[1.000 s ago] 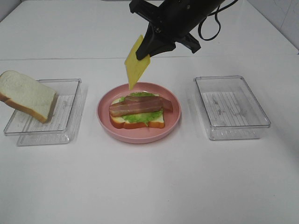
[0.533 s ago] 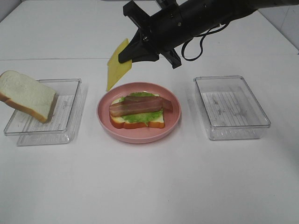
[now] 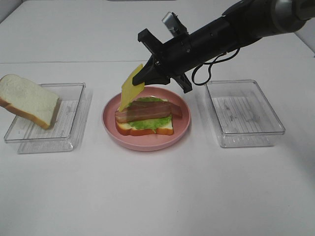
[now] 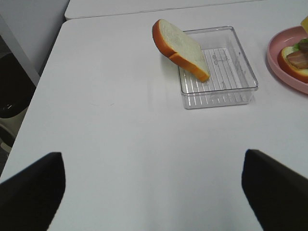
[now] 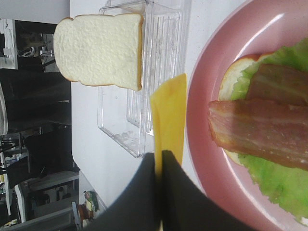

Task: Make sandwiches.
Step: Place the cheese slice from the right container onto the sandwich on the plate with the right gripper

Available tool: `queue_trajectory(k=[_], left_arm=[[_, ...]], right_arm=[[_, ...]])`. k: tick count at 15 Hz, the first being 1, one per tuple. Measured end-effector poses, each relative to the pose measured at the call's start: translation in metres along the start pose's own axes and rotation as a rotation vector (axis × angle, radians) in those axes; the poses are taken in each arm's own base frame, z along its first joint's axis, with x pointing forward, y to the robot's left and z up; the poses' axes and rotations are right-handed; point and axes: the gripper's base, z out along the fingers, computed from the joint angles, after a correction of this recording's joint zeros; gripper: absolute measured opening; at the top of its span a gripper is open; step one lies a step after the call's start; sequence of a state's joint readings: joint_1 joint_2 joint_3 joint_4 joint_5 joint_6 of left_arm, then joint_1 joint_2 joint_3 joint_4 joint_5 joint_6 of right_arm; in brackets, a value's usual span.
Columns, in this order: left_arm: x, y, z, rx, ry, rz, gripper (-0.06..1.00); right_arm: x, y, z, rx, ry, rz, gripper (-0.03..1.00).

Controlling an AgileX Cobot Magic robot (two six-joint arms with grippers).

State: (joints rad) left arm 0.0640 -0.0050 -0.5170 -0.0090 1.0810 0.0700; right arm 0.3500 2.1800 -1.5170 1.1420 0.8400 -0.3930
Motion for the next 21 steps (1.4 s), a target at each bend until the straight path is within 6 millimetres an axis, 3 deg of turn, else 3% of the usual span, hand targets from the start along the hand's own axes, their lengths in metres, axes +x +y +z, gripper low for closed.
queue_trajectory(k=[7,21], left_arm=[[0.0,0.0,0.0,0.0,0.0,0.0,0.91],[0.0,0.0,0.0,0.0,0.0,0.0,0.91]], right_arm=[[-0.001,-0.022,0.022,-0.038,0.025,0.053,0.02],[-0.003,-0.041,0.022,0.155,0.008,-0.017,0.04]])
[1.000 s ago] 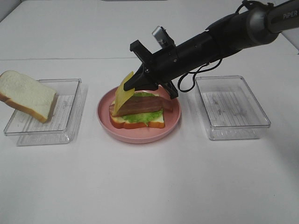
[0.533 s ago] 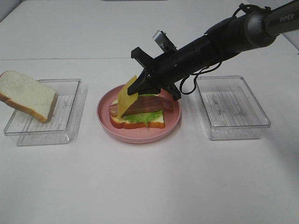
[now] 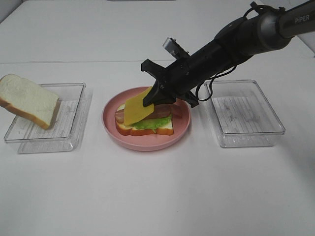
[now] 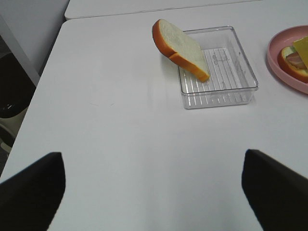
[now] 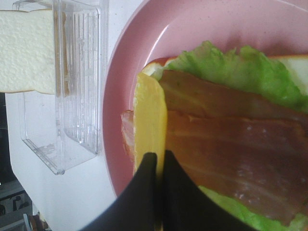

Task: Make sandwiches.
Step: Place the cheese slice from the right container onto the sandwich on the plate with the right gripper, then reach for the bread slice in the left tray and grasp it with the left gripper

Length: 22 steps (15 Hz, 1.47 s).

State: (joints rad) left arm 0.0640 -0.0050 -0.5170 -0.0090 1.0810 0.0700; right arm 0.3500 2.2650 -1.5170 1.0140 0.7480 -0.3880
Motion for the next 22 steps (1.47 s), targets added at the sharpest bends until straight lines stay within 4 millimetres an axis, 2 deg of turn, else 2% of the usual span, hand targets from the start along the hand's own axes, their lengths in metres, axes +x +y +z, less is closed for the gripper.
queue_trajectory(k=[1,2,3,4,5,9,10,13,16,18,20,22], left_arm=[[0.0,0.0,0.0,0.0,0.0,0.0,0.91],[0.0,0.0,0.0,0.0,0.0,0.0,0.91],[0.0,0.0,0.0,0.0,0.0,0.0,0.91],[0.0,0.0,0.0,0.0,0.0,0.0,0.91],[0.0,0.0,0.0,0.0,0.0,0.0,0.91],[0.0,0.0,0.0,0.0,0.0,0.0,0.91],[0.0,0.0,0.0,0.0,0.0,0.0,0.91],[0.0,0.0,0.0,0.0,0.0,0.0,0.91],[0.0,0.0,0.0,0.0,0.0,0.0,0.91],[0.0,0.0,0.0,0.0,0.0,0.0,0.91],[0.0,0.0,0.0,0.0,0.0,0.0,0.91],[0.0,0.0,0.0,0.0,0.0,0.0,0.91]], right_arm=[[0.0,0.0,0.0,0.006,0.002,-0.007,0.08],[0.0,-0.001,-0.001,0.016,0.005,-0.018,0.17],[0.0,0.002,-0.007,0.044,-0.001,-0.059,0.42],[0.0,0.005,-0.011,0.056,-0.006,-0.083,0.55],[0.0,0.007,-0.015,0.07,-0.009,-0.106,0.64],[0.001,0.012,-0.033,0.169,-0.013,-0.154,0.72],[0.001,0.015,-0.043,0.216,-0.023,-0.17,0.76],[0.004,0.032,-0.084,0.374,-0.072,-0.189,0.9],[0.013,0.04,-0.128,0.566,-0.099,-0.161,0.92],[0.015,0.029,-0.157,0.674,-0.109,-0.115,0.92],[0.013,-0.002,-0.191,0.735,-0.093,0.008,0.92],[0.015,-0.017,-0.206,0.774,-0.067,0.06,0.92]])
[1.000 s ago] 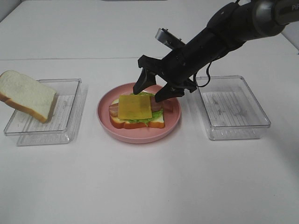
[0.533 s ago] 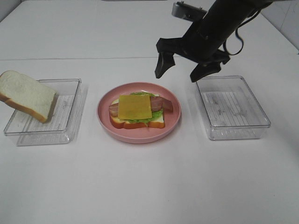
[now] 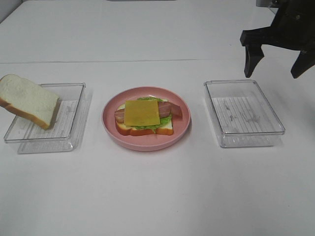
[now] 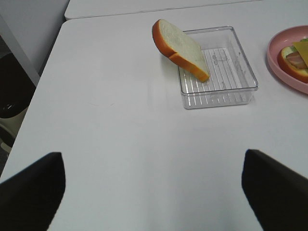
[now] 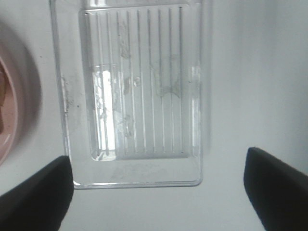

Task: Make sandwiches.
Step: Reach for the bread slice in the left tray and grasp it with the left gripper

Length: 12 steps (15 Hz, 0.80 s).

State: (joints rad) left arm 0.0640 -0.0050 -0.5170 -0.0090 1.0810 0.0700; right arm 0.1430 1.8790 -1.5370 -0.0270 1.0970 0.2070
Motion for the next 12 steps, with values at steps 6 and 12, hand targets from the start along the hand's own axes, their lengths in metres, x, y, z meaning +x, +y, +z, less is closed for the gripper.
queue_trajectory(k=[6,12], left_arm=[[0.0,0.0,0.0,0.0,0.0,0.0,0.91],[0.0,0.0,0.0,0.0,0.0,0.0,0.91]], right_arm=[[0.006,-0.005,-0.003,0.046,0.059,0.017,0.92],[0.061,-0.018,-0.062,0.034,-0.018,0.02,0.9]])
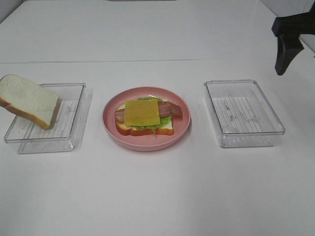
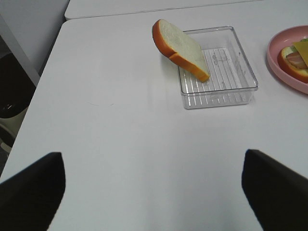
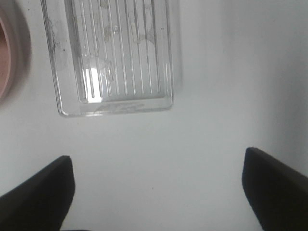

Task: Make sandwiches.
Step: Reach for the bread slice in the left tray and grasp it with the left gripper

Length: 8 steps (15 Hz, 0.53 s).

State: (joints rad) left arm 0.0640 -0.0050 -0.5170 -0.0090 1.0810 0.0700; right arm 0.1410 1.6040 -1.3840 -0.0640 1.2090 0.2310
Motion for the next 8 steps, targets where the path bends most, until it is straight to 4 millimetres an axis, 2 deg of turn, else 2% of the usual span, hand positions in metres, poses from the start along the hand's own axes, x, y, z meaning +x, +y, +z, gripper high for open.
queue_trajectory(k=[1,2,4,5,8], left_arm=[[0.0,0.0,0.0,0.0,0.0,0.0,0.91],[0.0,0.0,0.0,0.0,0.0,0.0,0.91],[0.0,0.0,0.0,0.0,0.0,0.0,0.91],[0.0,0.0,0.0,0.0,0.0,0.0,0.91],[0.0,0.0,0.0,0.0,0.0,0.0,0.91]], right_arm=[[0.017,-0.004,-0.009,-0.003,-0.014,0.001,0.9],[0.026,-0.006,-0.011,-0.003,-0.016,0.001,0.9],[0.067,-0.017,-0.031,-0.018,-0.083,0.005,0.9],[0.106,-0.026,-0.043,-0.03,-0.137,0.008,0.9],[0.162,-0.039,-0.057,-0.055,-0.254,0.016,0.9]])
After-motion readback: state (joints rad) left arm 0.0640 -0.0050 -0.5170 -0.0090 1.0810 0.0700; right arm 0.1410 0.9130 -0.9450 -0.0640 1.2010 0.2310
